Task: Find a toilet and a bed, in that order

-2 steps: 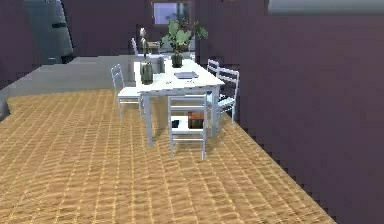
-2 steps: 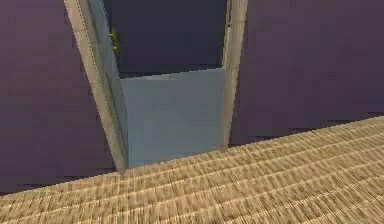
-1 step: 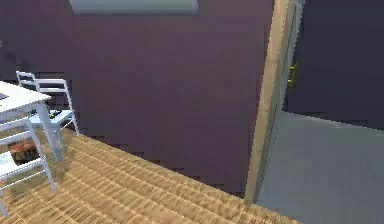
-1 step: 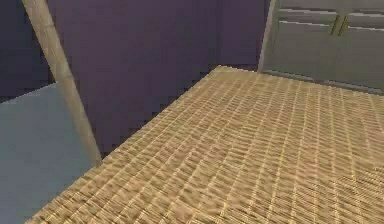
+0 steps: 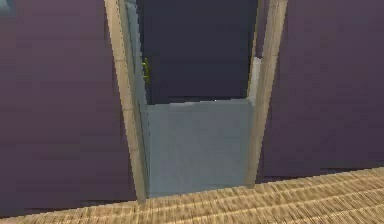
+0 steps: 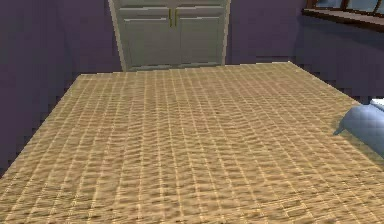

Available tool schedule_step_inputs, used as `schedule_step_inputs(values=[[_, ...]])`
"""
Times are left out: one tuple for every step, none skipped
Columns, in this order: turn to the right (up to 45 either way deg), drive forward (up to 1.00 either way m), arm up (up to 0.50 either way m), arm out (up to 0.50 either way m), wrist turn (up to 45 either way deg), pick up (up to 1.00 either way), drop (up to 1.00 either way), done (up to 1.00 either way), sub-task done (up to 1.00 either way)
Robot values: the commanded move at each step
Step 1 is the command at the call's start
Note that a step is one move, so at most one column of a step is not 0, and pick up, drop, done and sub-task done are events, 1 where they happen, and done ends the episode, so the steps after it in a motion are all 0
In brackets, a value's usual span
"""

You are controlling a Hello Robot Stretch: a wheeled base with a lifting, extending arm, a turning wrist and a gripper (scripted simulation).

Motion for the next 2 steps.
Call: schedule_step_inputs(values=[[0.0,1.0,0.0,0.0,0.0,0.0,0.0,0.0,0.0],[3.0,0.0,0.0,0.0,0.0,0.0,0.0,0.0,0.0]])
